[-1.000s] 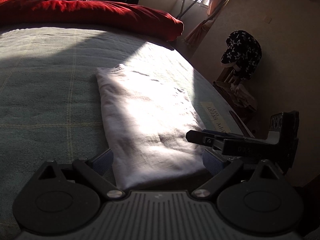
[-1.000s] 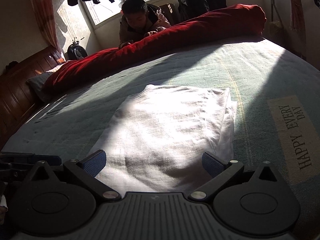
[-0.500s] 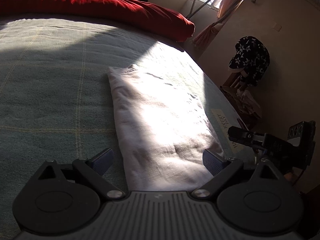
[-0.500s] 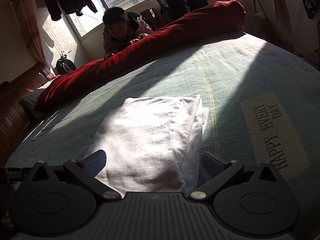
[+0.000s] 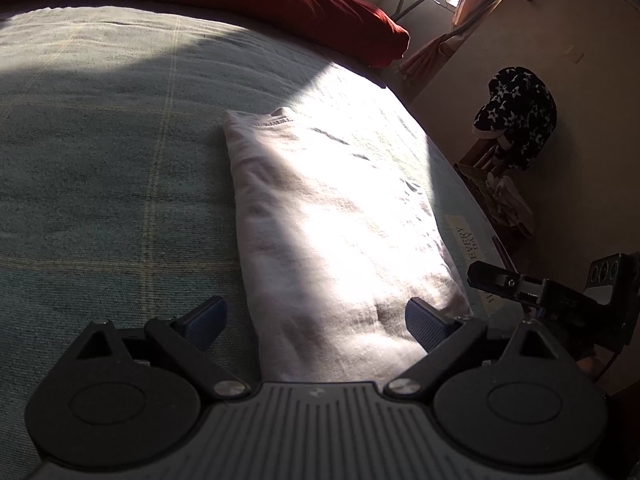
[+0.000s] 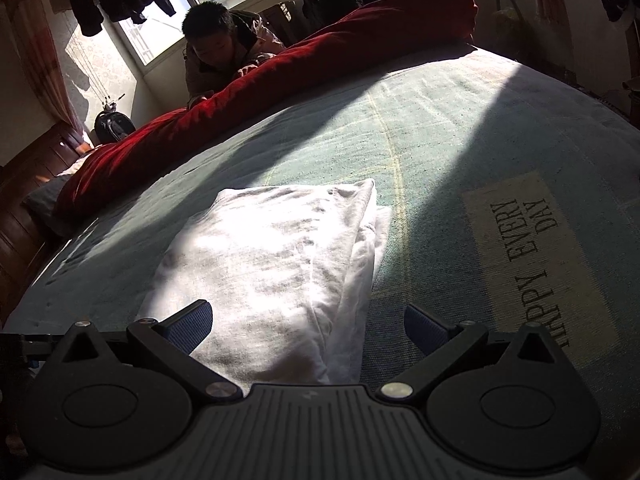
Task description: Fold clothes
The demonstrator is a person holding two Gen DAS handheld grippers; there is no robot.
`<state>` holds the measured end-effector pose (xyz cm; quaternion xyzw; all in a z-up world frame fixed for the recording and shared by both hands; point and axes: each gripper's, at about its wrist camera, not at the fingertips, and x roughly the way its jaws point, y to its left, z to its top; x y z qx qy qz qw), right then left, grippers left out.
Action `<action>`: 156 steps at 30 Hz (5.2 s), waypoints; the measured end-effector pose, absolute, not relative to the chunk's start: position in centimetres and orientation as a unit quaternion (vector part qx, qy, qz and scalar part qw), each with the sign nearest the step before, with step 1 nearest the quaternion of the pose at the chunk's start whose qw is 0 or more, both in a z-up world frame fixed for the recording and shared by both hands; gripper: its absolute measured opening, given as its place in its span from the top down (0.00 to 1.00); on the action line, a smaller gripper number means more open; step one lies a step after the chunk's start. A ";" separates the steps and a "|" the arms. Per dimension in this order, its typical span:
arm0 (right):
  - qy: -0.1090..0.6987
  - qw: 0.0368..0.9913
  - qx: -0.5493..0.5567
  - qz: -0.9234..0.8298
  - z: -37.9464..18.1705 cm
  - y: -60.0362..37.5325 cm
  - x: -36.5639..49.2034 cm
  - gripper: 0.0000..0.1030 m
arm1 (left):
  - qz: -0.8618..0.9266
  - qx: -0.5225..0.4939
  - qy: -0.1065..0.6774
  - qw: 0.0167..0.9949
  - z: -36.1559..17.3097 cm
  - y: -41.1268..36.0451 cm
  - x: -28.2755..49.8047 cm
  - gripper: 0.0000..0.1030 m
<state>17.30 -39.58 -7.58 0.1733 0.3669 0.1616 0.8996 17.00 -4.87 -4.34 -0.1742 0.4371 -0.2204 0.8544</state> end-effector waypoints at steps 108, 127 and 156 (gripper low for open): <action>0.433 0.709 0.426 0.359 -7.3 -38.0 25.6 0.00 | -0.356 -0.334 0.486 0.725 -6.6 -3.4 28.3 0.01; 0.463 0.700 0.364 0.403 -4.3 -27.1 24.6 0.00 | -0.319 -0.358 0.452 0.752 -5.0 7.2 24.3 0.01; 0.493 0.629 0.240 0.550 -1.1 8.5 29.0 0.00 | -0.137 -0.384 0.383 0.829 -1.4 40.0 19.0 0.01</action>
